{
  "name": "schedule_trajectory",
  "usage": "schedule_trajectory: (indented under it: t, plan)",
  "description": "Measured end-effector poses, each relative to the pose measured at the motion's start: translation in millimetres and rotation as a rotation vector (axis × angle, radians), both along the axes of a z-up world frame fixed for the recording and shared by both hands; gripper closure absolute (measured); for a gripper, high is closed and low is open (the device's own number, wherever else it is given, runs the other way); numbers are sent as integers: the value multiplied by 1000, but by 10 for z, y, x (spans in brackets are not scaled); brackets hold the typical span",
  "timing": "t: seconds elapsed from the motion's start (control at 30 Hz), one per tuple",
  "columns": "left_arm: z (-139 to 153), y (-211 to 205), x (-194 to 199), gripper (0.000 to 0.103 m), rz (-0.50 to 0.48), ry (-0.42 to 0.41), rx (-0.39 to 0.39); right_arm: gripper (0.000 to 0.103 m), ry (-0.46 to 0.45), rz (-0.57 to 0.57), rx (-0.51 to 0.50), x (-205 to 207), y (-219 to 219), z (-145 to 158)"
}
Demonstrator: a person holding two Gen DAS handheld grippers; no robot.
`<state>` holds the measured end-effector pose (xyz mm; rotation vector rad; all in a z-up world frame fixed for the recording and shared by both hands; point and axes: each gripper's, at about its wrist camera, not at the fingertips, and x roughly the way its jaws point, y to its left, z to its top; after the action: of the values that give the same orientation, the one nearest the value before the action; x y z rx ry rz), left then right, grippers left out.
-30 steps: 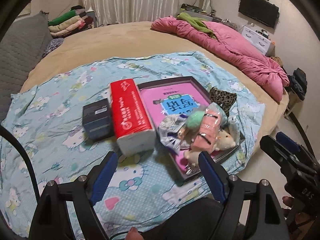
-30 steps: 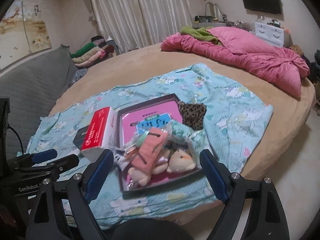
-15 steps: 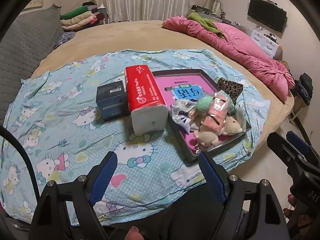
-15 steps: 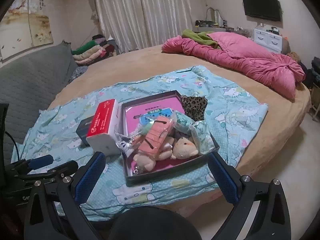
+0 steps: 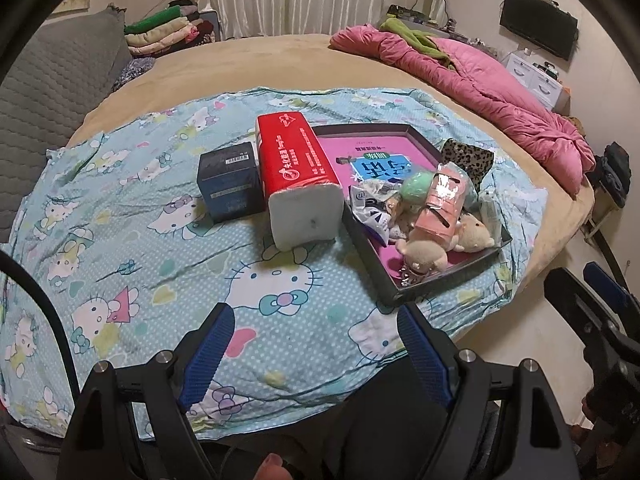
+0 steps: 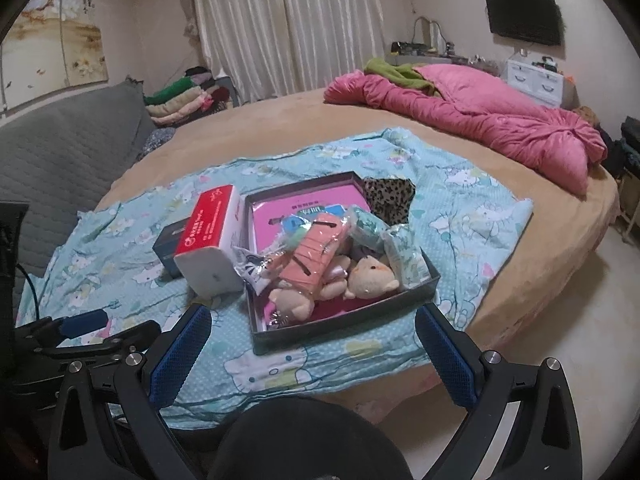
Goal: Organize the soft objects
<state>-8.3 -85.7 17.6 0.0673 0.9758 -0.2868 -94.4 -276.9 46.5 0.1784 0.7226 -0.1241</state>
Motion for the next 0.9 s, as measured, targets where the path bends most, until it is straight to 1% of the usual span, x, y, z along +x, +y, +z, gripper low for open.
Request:
schedule_trajectory:
  t: [0.1, 0.4, 0.9]
  plan:
    - [-24, -3, -10, 20, 0, 1, 6, 1, 13, 7, 1, 3, 17, -35]
    - [-96, -1, -11, 20, 10, 10, 32, 1, 50, 4, 46, 29, -26, -165]
    - [-109, 16, -21, 20, 11, 17, 26, 1, 89, 2, 56, 51, -32, -240]
